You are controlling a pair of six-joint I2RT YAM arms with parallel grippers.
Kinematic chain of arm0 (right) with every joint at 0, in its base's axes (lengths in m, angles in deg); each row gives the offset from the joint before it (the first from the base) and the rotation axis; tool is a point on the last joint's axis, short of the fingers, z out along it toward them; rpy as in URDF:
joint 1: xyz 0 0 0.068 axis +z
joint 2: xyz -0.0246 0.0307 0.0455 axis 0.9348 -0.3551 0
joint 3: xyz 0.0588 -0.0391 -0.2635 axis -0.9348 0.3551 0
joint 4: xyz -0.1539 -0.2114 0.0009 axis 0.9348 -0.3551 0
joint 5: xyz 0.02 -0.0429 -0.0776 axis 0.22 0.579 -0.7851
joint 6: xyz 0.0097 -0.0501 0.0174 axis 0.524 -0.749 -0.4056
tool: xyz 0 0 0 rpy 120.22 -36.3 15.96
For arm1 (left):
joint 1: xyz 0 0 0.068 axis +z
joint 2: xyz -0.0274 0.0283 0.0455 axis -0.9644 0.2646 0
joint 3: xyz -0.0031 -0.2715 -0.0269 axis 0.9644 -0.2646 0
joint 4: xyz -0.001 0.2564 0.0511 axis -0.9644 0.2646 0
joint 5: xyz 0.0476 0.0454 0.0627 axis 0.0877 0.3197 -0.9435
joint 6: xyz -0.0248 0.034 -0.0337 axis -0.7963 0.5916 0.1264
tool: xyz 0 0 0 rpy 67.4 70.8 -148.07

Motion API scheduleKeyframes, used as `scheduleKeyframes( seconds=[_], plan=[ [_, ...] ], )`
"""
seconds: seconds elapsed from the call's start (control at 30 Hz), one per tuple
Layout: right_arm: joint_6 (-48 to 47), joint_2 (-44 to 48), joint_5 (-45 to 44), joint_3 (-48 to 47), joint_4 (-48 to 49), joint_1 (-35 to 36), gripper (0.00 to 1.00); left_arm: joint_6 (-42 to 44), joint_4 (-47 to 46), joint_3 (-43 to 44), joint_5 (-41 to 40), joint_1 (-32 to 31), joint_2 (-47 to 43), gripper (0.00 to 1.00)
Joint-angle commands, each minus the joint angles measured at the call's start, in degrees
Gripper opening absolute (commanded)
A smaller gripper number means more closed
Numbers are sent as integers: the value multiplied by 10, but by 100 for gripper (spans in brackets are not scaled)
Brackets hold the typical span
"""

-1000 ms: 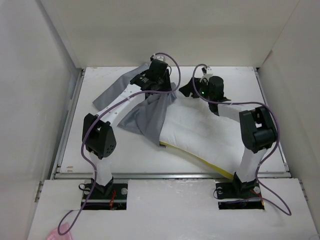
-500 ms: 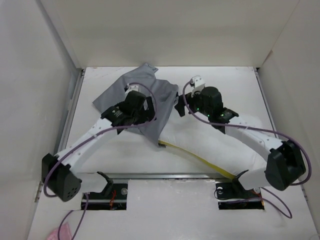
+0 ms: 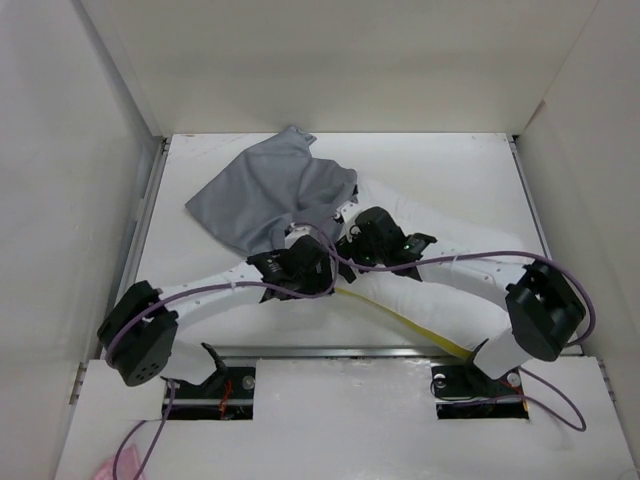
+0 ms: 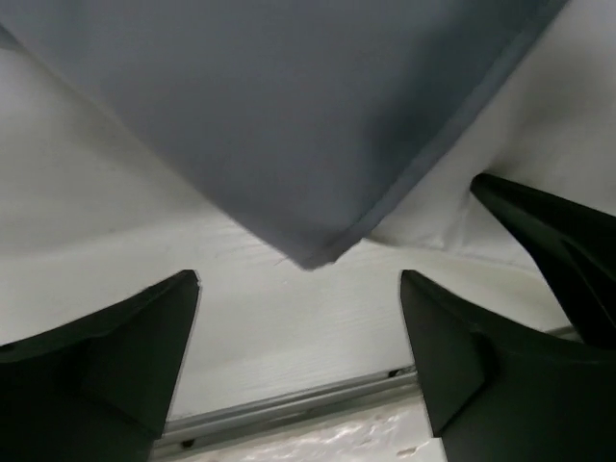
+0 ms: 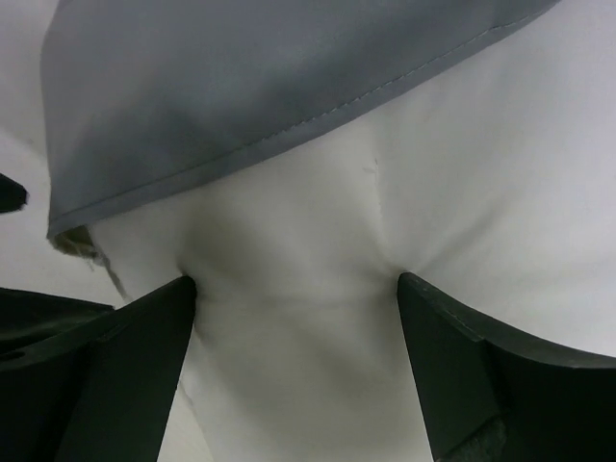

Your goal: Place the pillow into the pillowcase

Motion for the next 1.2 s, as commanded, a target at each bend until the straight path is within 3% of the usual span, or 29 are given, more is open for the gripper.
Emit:
scheduleKeyframes(
  seconds=[0.0, 0.03, 0.07, 0.1, 0.2, 0.27, 0.3, 0.47, 0.57, 0.73, 1.0, 1.03, 1.1, 1.13, 1.17],
  plan=[
    [3, -29, -28, -11, 3, -1, 87, -52, -59, -2, -23, -11, 52, 75],
    [3, -34, -35, -5, 14, -1, 80, -52, -59, 10, -31, -11, 68, 68],
    [11, -40, -48, -5, 24, -1, 65, -58, -54, 20, -46, -11, 85, 60],
    [29, -41, -60, -5, 30, -1, 24, -63, -39, 32, -59, -11, 117, 50],
    [55, -41, -62, -5, 49, -26, 0, -90, 33, 74, -112, -17, 155, 19],
    [55, -35, -14, 3, 79, -39, 0, -90, 49, 98, -124, -17, 161, 1],
    [61, -28, -2, 3, 113, -46, 0, -90, 50, 109, -129, -23, 161, 0],
    [88, -29, 60, -17, 183, -46, 0, -34, 87, 199, -169, -57, 148, 0],
    [117, -53, 73, -56, 243, -46, 0, -11, 112, 237, -153, -92, 136, 0],
    [160, -97, 64, -147, 303, -52, 0, 40, 99, 252, -54, -132, 124, 0],
    [249, -169, 117, -152, 378, -58, 0, 49, 36, 180, 84, -146, 63, 0],
    [249, -169, 130, -145, 378, -58, 13, 49, 36, 179, 78, -146, 50, 5],
    [249, -177, 186, -125, 378, -58, 40, 43, 62, 189, 52, -146, 42, 31],
    [249, -166, 202, -112, 378, -64, 53, 43, 76, 200, 25, -146, 42, 61],
    [243, -157, 228, -99, 373, -74, 63, 43, 108, 228, 8, -146, 42, 68]
  ],
)
